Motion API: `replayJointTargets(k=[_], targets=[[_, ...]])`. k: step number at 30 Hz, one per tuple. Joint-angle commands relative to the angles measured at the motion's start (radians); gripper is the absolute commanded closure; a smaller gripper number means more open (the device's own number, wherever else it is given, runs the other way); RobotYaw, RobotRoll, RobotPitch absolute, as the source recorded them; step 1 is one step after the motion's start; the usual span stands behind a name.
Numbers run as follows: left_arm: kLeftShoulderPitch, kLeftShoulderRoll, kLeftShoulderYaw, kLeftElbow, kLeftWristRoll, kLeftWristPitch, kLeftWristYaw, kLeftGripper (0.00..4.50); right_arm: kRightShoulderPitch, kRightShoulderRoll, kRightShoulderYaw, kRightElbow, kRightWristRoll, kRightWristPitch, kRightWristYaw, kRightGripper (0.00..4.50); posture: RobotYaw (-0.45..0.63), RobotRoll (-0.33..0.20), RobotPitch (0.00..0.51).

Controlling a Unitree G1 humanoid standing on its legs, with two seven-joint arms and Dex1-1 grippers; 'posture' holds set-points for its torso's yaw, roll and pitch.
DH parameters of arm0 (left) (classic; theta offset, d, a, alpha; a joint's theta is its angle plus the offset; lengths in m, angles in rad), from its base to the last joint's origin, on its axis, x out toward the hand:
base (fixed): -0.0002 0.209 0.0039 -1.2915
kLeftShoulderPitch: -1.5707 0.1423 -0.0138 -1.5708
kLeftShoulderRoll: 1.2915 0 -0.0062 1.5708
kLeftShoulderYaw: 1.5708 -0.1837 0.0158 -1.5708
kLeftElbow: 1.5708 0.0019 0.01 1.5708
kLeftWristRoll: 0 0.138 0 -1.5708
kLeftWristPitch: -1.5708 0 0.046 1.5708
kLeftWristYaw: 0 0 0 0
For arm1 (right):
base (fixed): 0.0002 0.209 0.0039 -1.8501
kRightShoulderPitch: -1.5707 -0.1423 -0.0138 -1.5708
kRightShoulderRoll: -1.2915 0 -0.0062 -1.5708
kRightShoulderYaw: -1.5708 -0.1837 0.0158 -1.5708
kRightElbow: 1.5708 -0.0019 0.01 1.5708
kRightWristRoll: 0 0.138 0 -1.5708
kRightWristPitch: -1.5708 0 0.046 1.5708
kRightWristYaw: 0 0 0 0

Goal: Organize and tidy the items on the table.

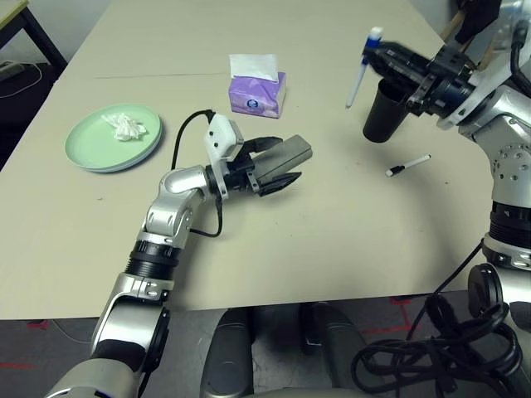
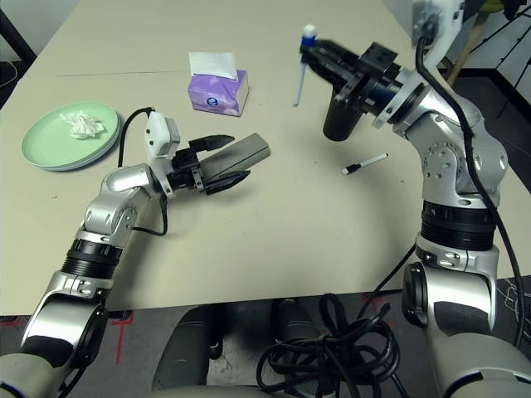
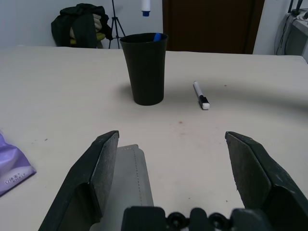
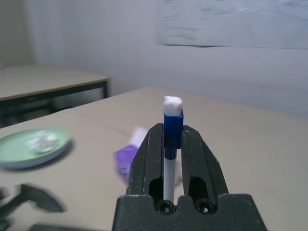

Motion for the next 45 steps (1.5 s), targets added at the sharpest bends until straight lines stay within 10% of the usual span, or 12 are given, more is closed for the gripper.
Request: replayJointTargets(k=[1,26,37,45], targets=[[-0.002,-0.004,-0.002,0.024,0.017,-0.022,0.006,0.0,-0.01,0.022,-0.019,0.051,-0.048,-0.071,-0.113,4.18,0.03,0.0,0.153],[-0.006,-0.008,0.013,0.028,0.005,-0.016,0.031,0.0,-0.063,0.051,0.037,0.13,-0.158,-0.046,-0.373,4.18,0.04,0.0,0.153],[-0.006,-0.007,0.016,0.028,0.007,-0.008,0.027,0.0,-0.059,0.053,0.032,0.125,-0.155,-0.033,-0.383,0.05,0.04,0.0,0.154],[0.0,-0.005,0.016,0.028,0.009,-0.01,0.027,0.0,-0.048,0.005,0.089,0.151,-0.112,-0.026,-0.156,0.05,0.04,0.0,0.165]])
